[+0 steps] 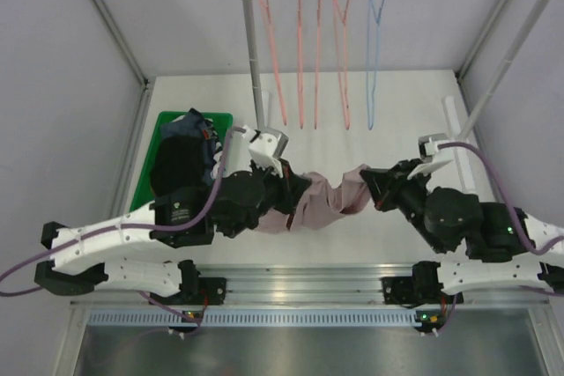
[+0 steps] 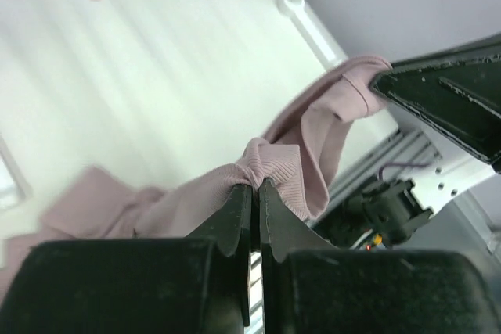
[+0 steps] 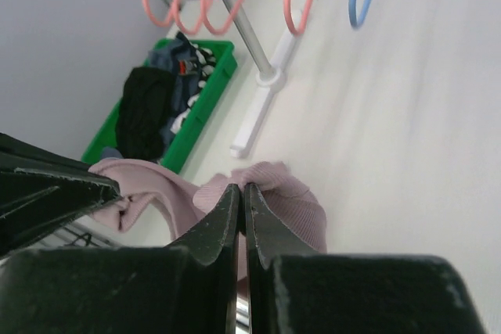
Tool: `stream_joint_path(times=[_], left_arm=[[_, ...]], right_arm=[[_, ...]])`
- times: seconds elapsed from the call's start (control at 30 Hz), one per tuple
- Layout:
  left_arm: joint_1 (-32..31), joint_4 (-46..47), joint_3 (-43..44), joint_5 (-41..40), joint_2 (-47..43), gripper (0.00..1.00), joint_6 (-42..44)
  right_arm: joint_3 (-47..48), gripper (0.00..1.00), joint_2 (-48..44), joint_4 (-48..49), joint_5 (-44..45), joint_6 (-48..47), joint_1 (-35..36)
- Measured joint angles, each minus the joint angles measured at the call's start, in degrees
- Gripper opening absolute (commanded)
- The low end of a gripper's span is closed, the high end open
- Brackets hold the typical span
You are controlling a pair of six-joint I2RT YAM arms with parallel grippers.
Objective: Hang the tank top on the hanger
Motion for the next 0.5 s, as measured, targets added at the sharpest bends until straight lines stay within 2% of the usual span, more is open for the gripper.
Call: stream_joint_path(times=[0.07, 0.27, 0.4, 0.5], left_arm=[[-0.02, -4.22, 6.86, -2.49, 0.87, 0.0, 2.12], [-0.02, -9.4, 26.64, -9.77, 4.48, 0.0, 8.55], [-0.02, -11.96, 32.28, -12.37, 5.6, 0.0, 10.62], [-0.02, -12.96, 32.76, -13.51, 5.46, 0.0, 11.19]], right_arm=[[3.8, 0.0, 0.55, 1.49, 0.39, -3.1, 0.0], [14.75, 0.0, 2.8, 8.46, 1.75, -13.33, 0.0], [19.74, 0.0, 4.79, 11.08, 2.93, -19.04, 0.0], [21.57, 0.0, 5.66, 13.0, 3.65, -21.73, 0.0]])
